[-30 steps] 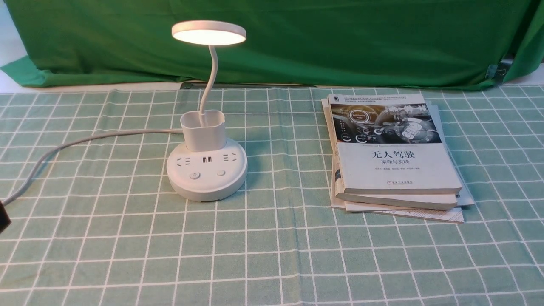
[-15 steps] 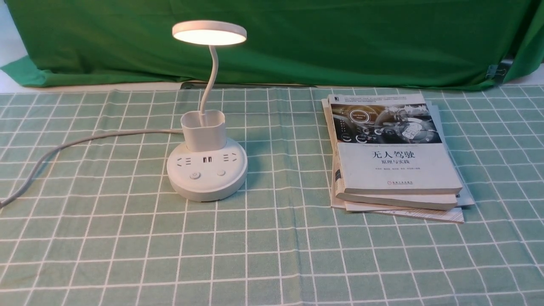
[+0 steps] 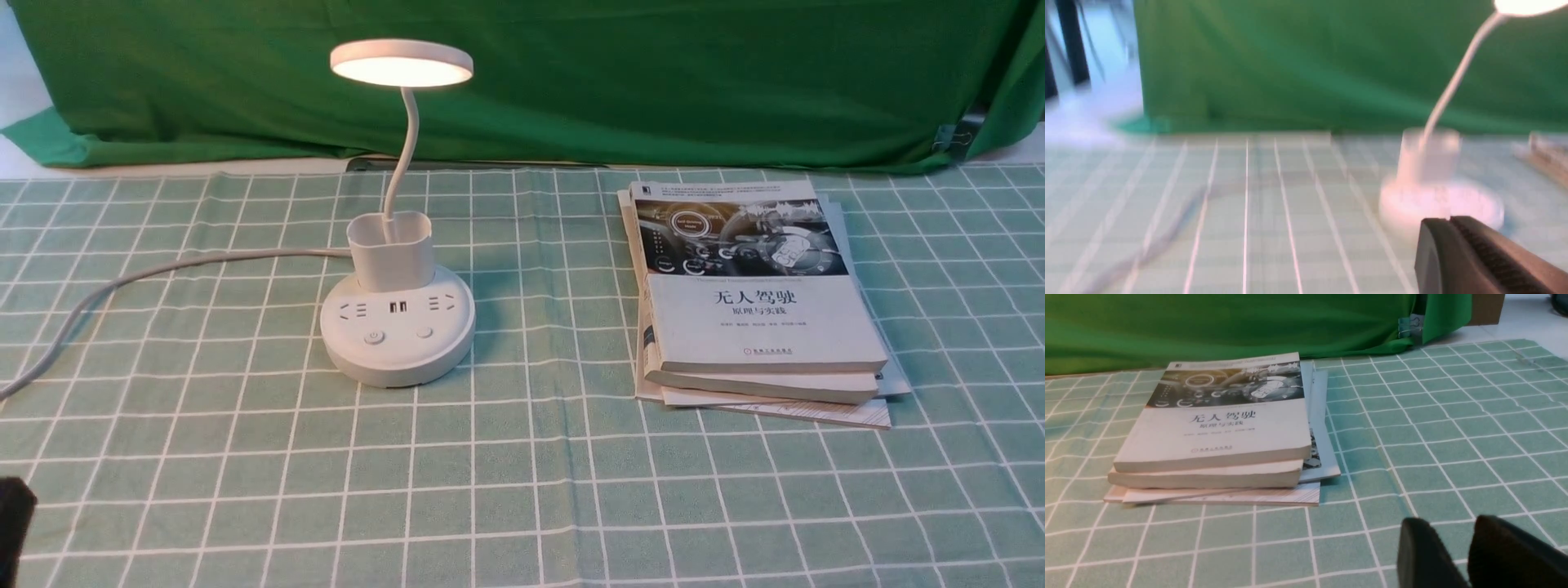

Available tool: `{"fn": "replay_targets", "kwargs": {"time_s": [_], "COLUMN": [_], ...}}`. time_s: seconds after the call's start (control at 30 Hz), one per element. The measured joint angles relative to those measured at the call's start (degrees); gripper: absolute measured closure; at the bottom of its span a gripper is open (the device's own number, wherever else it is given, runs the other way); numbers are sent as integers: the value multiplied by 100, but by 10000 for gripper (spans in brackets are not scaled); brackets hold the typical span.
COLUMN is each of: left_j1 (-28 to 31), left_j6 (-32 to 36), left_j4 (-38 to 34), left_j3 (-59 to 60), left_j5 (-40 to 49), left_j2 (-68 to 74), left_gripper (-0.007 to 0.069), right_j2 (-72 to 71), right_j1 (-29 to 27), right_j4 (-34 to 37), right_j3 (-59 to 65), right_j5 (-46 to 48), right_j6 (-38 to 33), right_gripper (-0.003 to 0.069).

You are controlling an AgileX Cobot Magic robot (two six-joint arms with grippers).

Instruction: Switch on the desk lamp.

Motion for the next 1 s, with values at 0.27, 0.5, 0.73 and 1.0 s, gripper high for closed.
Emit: {"fn": "replay_targets", "kwargs": {"time_s": [0.27, 0.5, 0.73, 1.0], "left_j1": [12, 12, 12, 12], "left_j6": [21, 231, 215, 240], "left_j4": [-269, -309, -403, -431], "left_j3": [6, 6, 6, 6], "left_j5": [531, 533, 533, 533], "left_j2": [-12, -7, -7, -7], "left_gripper": [603, 603, 603, 603], "right_j2": [0, 0, 0, 0], "right_j1": [0, 0, 0, 0], "right_j4": [0, 0, 0, 0], "right_j3": [0, 0, 0, 0], "right_j5": [-6, -6, -6, -6], "right_j6": [0, 0, 0, 0], "right_gripper": [420, 421, 421, 421]}}
